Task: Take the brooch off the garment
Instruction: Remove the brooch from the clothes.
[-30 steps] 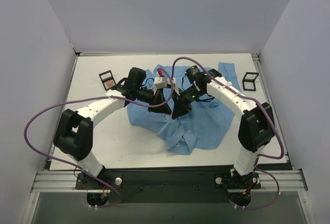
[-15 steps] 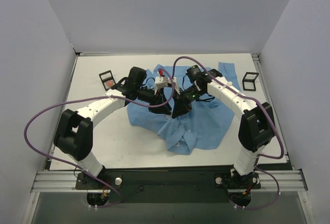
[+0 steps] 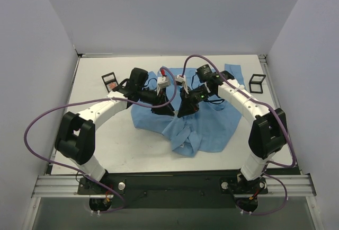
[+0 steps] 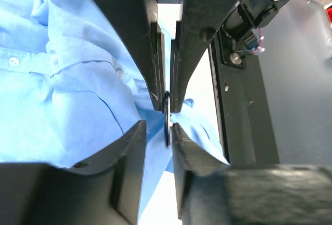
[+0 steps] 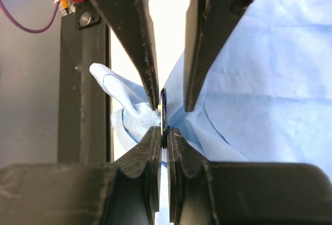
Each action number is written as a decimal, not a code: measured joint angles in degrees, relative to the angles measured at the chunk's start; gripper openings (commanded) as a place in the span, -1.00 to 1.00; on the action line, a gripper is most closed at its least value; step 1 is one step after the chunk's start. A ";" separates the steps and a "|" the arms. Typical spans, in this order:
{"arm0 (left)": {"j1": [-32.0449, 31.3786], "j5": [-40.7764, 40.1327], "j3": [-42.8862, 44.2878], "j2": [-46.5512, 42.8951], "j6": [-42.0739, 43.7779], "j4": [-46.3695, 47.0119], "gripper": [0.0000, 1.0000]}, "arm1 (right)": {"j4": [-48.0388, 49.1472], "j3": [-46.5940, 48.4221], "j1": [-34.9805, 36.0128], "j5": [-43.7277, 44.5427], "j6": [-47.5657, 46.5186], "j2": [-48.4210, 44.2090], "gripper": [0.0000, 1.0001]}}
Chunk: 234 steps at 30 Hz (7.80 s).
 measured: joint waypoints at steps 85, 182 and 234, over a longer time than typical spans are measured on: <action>3.58 -6.58 -29.46 0.85 -72.30 90.16 -1.00 | 66.10 -24.96 -8.07 -13.55 47.63 -10.73 -0.63; 2.47 1.79 -21.14 -7.13 -46.86 70.16 0.09 | 8.31 -5.64 -0.94 -6.14 5.70 -3.98 -1.00; -2.82 -3.91 -5.35 -4.70 -4.66 9.44 -1.00 | 6.82 -5.62 -1.53 -3.52 3.74 -3.98 -0.83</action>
